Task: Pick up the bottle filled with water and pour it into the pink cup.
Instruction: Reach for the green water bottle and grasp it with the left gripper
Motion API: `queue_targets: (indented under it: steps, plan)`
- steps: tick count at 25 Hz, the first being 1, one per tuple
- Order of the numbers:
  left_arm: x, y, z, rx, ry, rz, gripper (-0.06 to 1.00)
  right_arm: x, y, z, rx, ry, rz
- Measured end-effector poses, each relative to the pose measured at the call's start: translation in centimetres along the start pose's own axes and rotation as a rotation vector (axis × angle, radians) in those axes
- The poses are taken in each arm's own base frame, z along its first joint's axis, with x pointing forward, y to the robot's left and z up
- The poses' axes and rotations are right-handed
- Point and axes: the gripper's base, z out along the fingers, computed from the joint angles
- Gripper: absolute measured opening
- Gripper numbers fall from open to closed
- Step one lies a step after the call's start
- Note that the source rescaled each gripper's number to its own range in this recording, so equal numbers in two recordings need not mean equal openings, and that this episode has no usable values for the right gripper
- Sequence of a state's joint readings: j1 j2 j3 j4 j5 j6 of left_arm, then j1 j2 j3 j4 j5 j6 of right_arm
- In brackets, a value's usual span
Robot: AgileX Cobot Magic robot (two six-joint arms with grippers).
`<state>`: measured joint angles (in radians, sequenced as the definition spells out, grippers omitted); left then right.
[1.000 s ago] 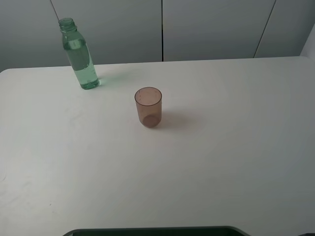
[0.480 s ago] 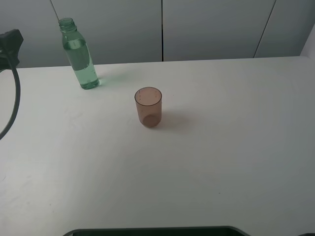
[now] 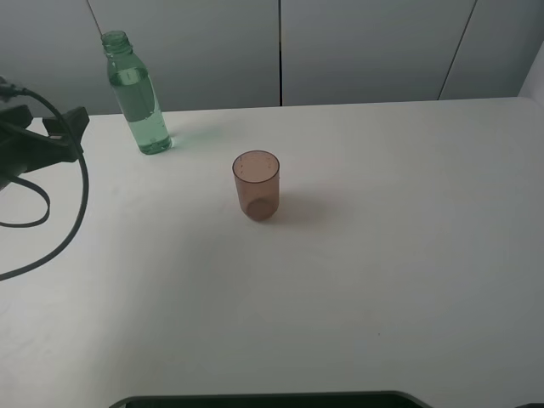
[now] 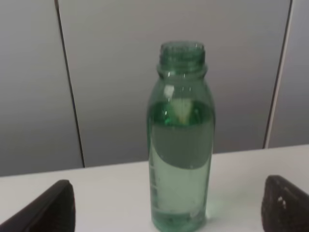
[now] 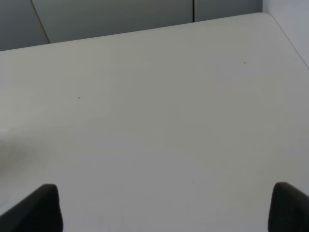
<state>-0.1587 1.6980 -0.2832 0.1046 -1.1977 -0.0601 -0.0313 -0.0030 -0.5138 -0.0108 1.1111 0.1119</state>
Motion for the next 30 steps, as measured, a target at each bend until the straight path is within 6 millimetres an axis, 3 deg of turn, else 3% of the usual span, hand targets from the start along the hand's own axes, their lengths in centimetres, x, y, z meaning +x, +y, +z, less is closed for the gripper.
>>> queue_targets:
  steps: [5, 18, 30]
  plan:
    - [1.4, 0.2, 1.8, -0.001, 0.04, -0.035, 1.0, 0.0, 0.0, 0.0, 0.0, 0.0, 0.0]
    - [0.5, 0.5, 7.7, 0.034, -0.047, -0.051, 1.0, 0.0, 0.0, 0.0, 0.0, 0.0, 0.0]
    - [2.0, 0.3, 12.9, 0.114, -0.072, -0.057, 1.0, 0.0, 0.0, 0.0, 0.0, 0.0, 0.0]
